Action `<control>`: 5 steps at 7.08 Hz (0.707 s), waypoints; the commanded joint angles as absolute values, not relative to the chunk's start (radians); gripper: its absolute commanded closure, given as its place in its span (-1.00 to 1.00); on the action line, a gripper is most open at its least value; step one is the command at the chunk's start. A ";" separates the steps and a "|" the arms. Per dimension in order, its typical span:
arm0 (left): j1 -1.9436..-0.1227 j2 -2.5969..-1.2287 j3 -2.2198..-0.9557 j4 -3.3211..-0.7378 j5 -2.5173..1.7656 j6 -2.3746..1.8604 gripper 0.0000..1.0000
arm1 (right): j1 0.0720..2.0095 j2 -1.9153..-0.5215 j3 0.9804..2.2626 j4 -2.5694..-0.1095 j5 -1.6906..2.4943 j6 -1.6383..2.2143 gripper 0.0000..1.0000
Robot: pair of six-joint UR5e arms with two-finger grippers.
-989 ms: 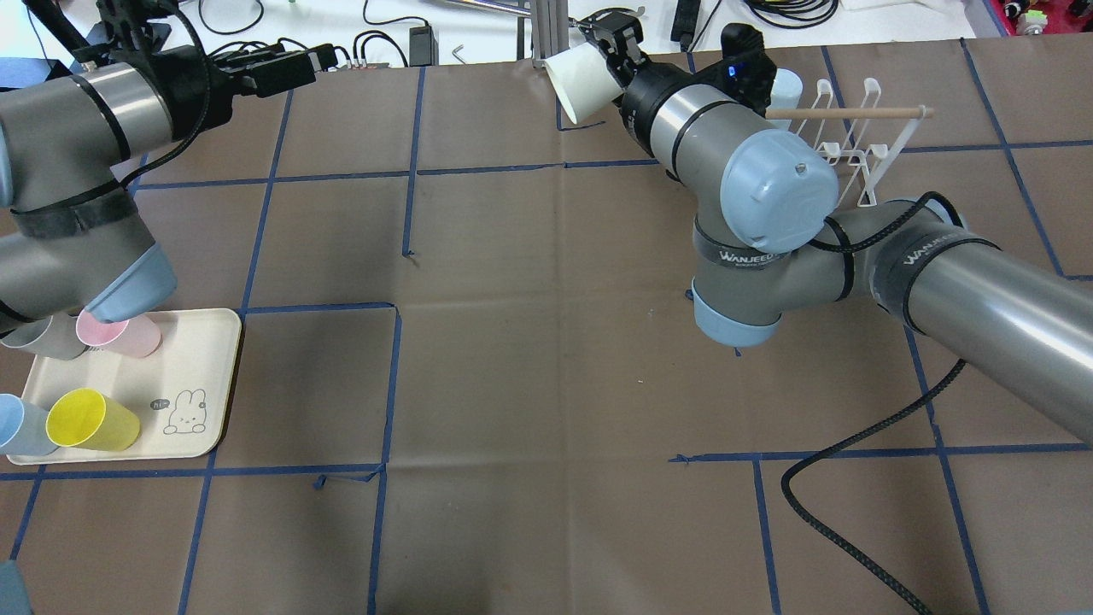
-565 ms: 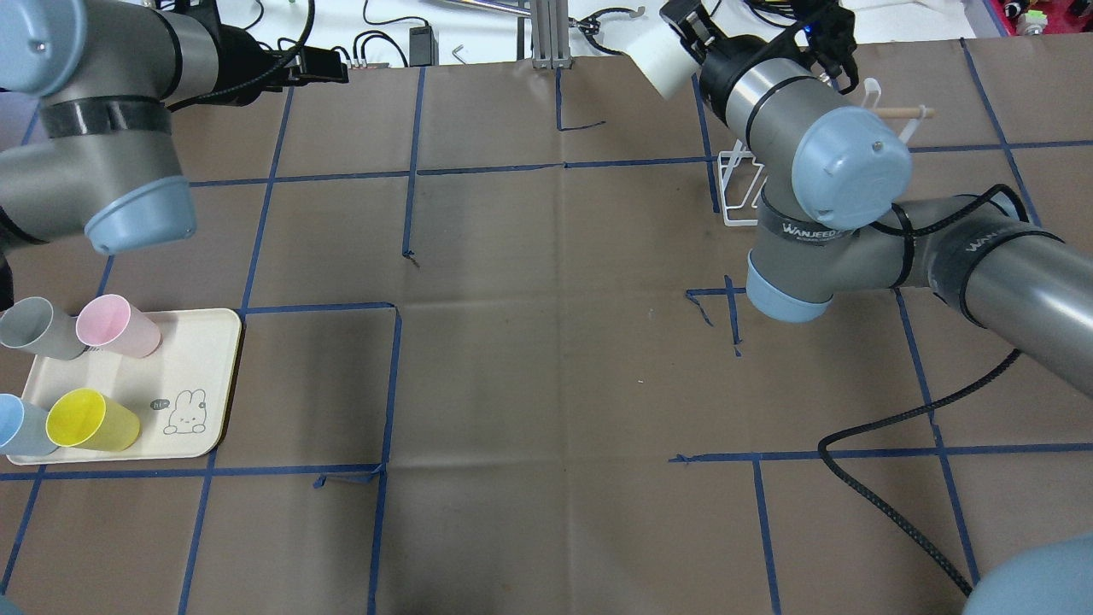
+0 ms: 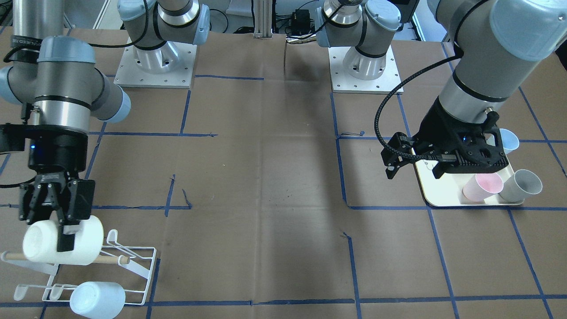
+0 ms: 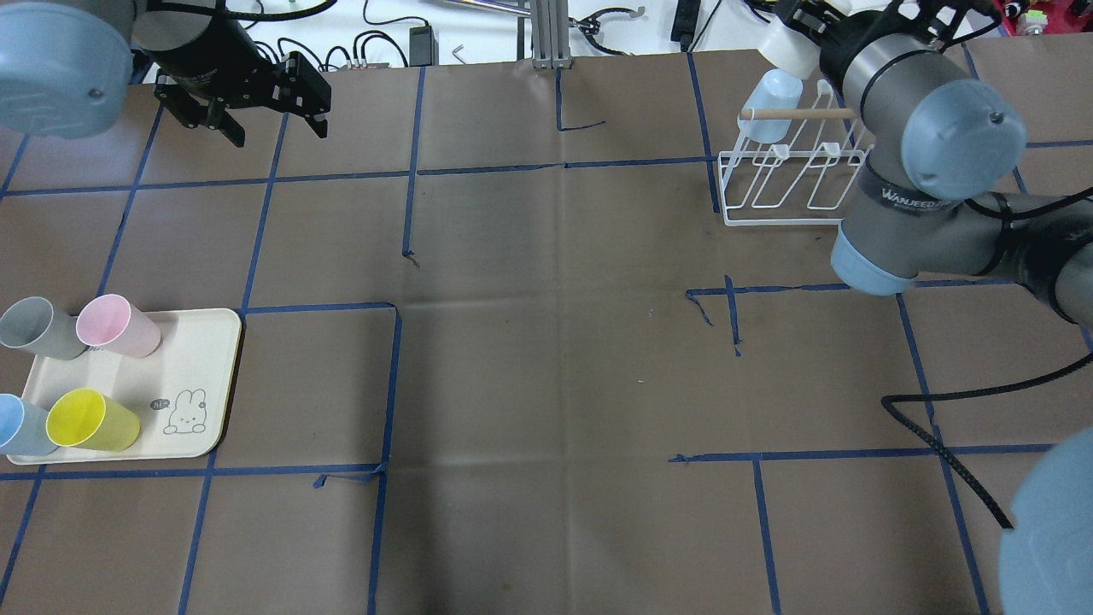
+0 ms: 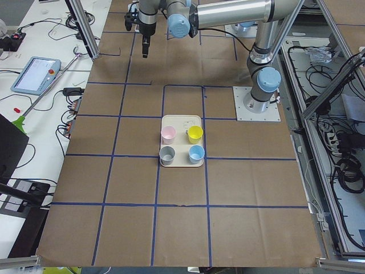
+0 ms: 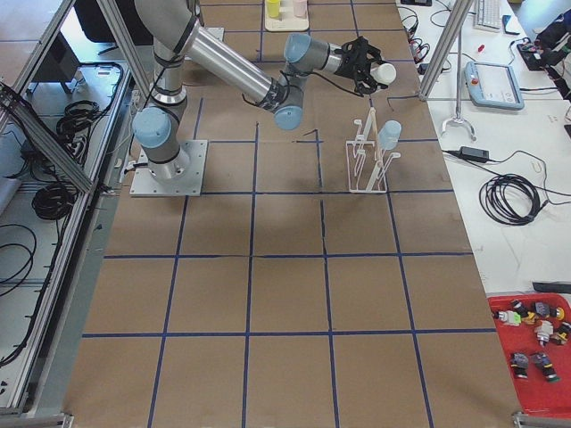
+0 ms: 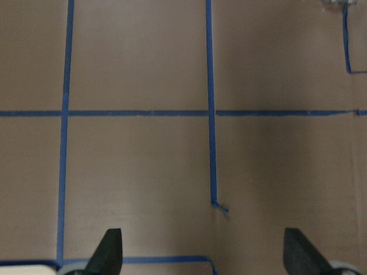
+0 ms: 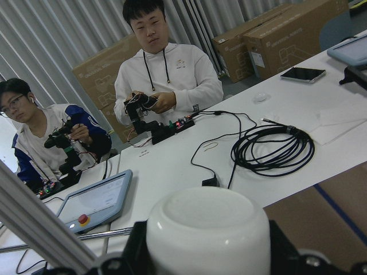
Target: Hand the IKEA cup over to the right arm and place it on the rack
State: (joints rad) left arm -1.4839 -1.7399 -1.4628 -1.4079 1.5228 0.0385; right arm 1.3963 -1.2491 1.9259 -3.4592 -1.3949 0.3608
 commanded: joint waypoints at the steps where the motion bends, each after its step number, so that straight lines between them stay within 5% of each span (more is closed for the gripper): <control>1: -1.511 -1.712 -1.472 -1.482 1.531 0.014 -0.99 | 1.313 -1.227 1.893 -3.461 -1.390 0.130 0.82; 5: -1.514 -1.602 -1.607 -1.473 1.534 0.014 -0.99 | 1.249 -1.030 1.783 -3.680 -1.291 -0.032 0.81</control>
